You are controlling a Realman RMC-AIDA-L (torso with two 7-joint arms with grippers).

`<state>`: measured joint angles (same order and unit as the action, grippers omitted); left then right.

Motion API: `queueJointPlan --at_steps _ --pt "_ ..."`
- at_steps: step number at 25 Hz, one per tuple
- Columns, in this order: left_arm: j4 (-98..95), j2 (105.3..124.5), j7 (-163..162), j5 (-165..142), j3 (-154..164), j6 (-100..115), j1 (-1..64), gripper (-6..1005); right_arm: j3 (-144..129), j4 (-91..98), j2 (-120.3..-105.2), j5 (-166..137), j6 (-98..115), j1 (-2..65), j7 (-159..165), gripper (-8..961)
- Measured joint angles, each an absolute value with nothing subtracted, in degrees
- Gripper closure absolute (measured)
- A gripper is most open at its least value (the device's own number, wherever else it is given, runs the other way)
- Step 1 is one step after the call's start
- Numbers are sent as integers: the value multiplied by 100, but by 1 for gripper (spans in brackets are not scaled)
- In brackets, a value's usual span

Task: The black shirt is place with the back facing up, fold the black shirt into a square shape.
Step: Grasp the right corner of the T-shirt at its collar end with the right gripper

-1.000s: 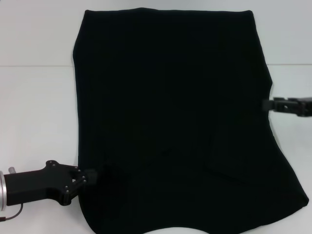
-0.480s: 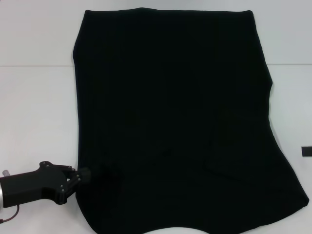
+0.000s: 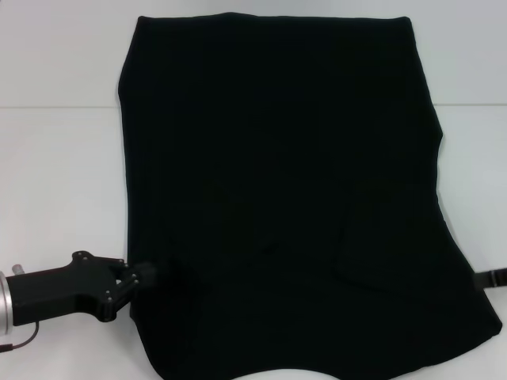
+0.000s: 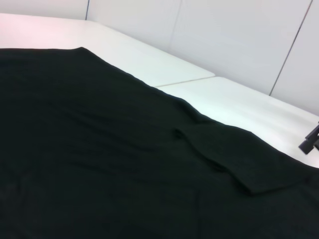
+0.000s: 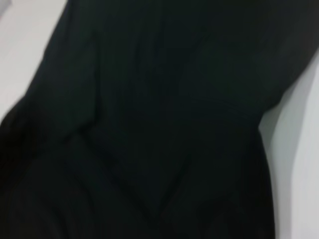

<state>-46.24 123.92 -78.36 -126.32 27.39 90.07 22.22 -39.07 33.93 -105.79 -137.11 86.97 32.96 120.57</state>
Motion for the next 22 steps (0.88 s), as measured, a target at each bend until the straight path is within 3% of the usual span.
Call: queueJointPlan --at_steps 12,22 --pt "-4524 12392 -7769 -12630 2740 8992 2241 960 -3934 3330 -10674 -14210 8704 3368 12112 327" --pt "-4518 12392 -7741 -12630 2732 8983 2241 961 -4014 3359 -10844 -14275 8988 3496 12100 328"
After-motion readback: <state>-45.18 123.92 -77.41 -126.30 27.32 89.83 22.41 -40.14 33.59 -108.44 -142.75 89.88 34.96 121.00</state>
